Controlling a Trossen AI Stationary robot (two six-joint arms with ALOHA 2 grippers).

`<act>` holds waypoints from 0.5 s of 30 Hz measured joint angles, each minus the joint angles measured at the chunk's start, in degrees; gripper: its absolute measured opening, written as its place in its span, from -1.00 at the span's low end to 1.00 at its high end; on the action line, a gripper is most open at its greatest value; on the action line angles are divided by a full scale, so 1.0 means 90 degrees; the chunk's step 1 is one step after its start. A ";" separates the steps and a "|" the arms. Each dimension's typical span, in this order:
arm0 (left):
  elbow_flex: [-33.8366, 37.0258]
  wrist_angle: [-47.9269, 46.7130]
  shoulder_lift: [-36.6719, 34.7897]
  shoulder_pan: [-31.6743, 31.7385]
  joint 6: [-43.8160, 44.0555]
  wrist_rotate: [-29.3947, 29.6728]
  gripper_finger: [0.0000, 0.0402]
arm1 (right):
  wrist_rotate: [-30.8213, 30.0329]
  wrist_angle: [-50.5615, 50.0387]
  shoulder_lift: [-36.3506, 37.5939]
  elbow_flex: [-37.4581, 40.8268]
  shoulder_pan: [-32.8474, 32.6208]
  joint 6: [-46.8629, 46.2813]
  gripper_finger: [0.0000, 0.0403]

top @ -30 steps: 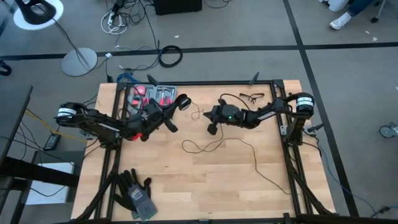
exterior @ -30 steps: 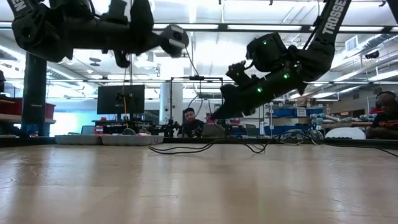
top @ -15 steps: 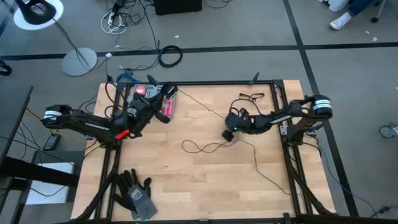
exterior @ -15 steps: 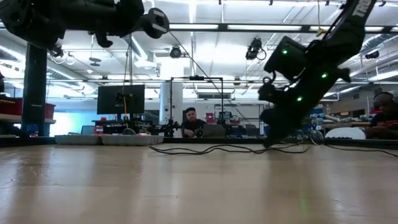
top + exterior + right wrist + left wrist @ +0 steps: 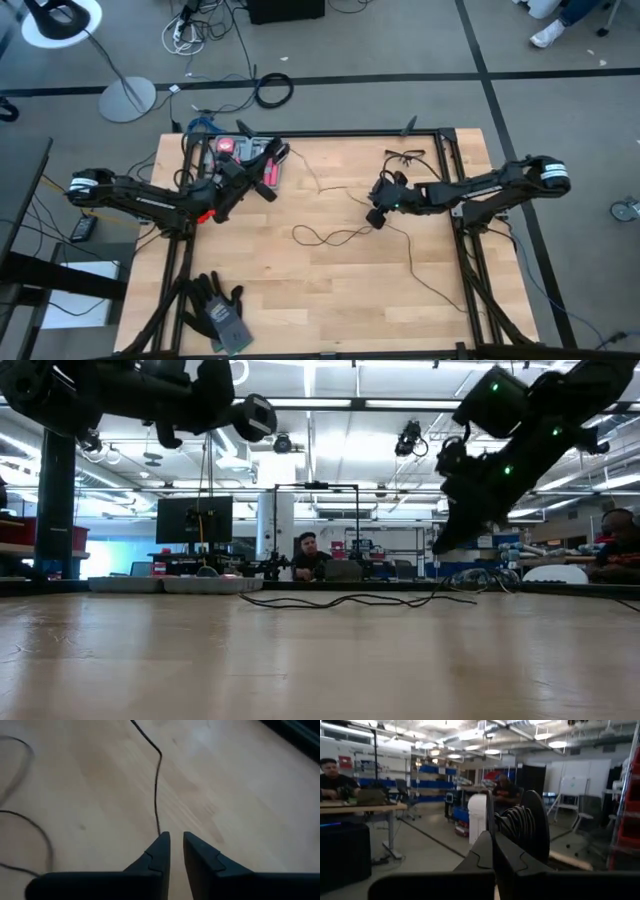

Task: Coil cords
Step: Coil the black wire on the black spool

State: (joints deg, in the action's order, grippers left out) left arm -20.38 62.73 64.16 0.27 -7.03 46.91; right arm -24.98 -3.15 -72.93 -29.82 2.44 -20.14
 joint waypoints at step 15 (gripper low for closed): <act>-0.0002 -0.0781 0.0000 -0.0047 0.0654 -0.0321 -1.00 | 0.0039 0.5591 -0.1551 -0.0005 -0.0047 0.2385 -0.65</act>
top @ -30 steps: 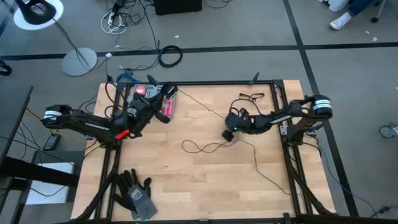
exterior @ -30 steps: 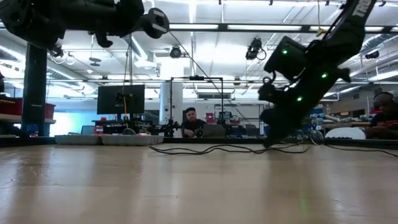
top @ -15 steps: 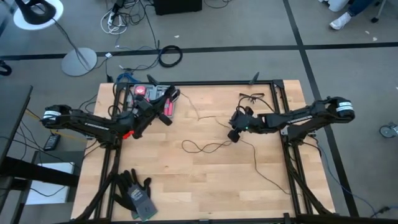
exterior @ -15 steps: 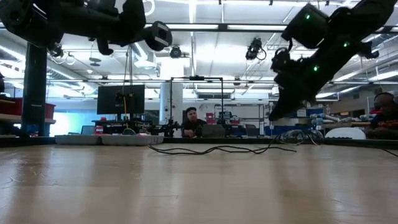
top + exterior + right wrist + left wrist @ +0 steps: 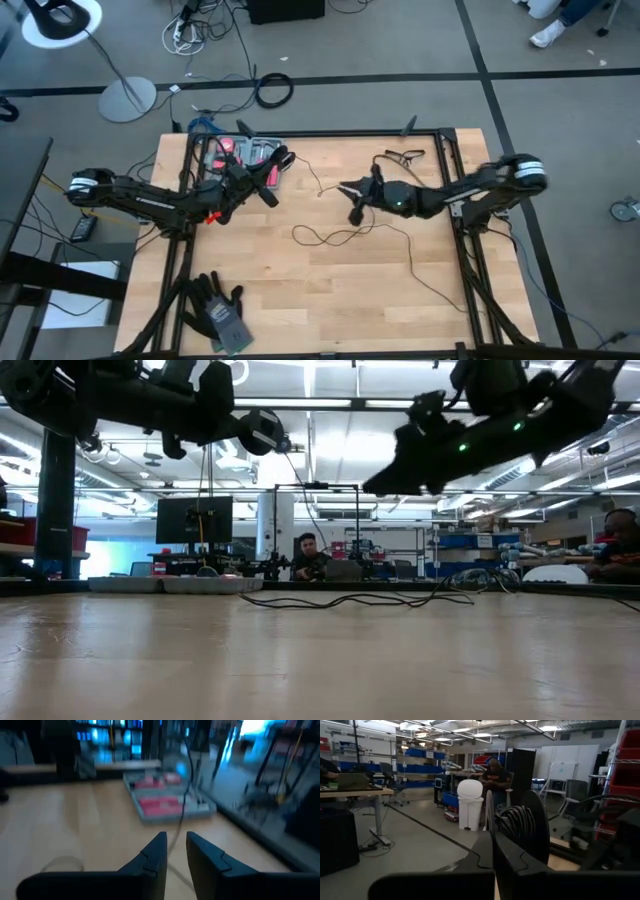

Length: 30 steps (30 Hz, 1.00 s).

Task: Coil cords
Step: Coil the black wire on the black spool

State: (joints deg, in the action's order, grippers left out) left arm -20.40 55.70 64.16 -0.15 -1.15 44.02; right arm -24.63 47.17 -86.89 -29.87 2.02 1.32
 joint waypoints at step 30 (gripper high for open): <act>0.0000 -0.0160 0.0000 -0.0123 0.0041 -0.0006 -1.00 | 0.0004 -0.0214 -0.2354 -0.2849 0.0693 0.1227 -0.55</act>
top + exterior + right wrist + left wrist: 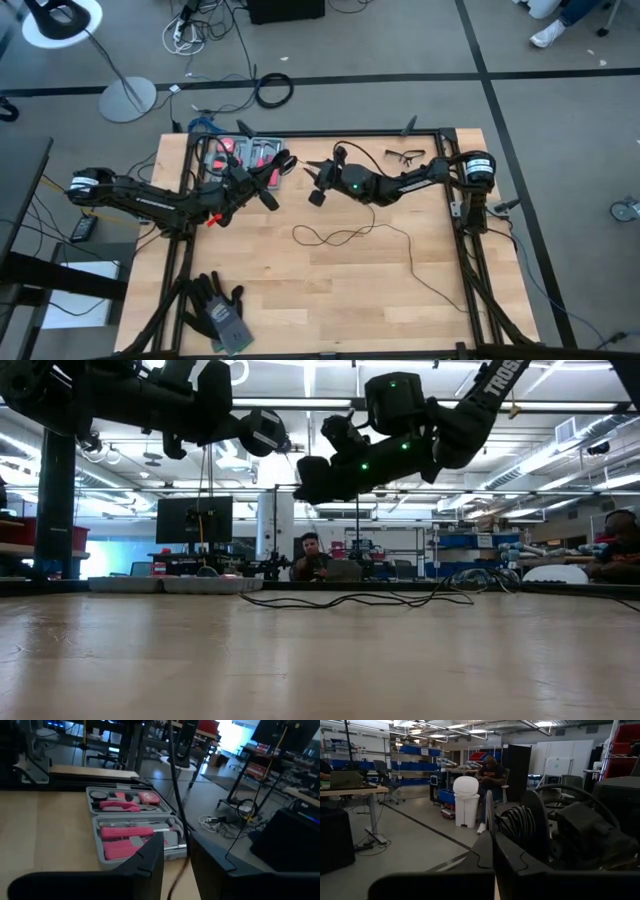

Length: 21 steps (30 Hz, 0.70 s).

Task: Coil cords
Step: Coil the black wire on the black spool

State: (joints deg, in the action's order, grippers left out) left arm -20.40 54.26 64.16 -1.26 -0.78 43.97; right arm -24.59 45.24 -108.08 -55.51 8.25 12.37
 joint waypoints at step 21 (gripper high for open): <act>0.0000 -0.0014 0.0000 0.0000 0.0000 0.0061 -1.00 | -0.1181 -0.0296 0.0015 0.0000 -0.0399 0.0193 -0.75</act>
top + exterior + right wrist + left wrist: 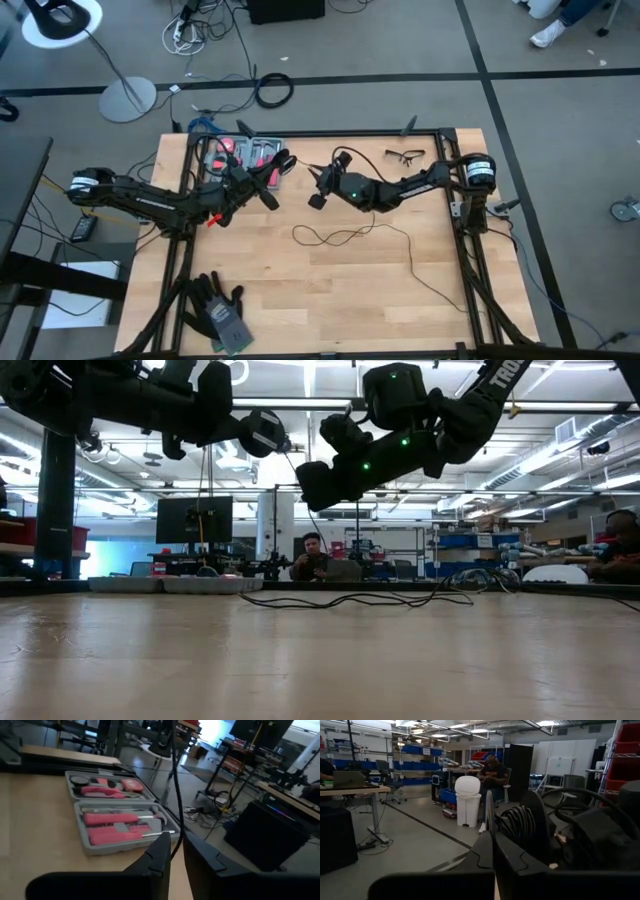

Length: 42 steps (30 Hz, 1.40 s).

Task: Coil cords
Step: Coil the black wire on the black spool

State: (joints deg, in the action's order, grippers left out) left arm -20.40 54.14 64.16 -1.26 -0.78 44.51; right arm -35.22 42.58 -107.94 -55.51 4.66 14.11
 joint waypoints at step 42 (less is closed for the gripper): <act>0.0000 -0.0198 0.0000 0.0001 0.0162 0.0113 -1.00 | 0.0820 -0.1222 0.0775 -0.0005 0.0003 -0.0593 -0.72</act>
State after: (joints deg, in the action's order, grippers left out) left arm -20.40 52.36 64.16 -1.24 0.68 45.53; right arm -27.84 31.58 -100.96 -55.55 4.68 8.77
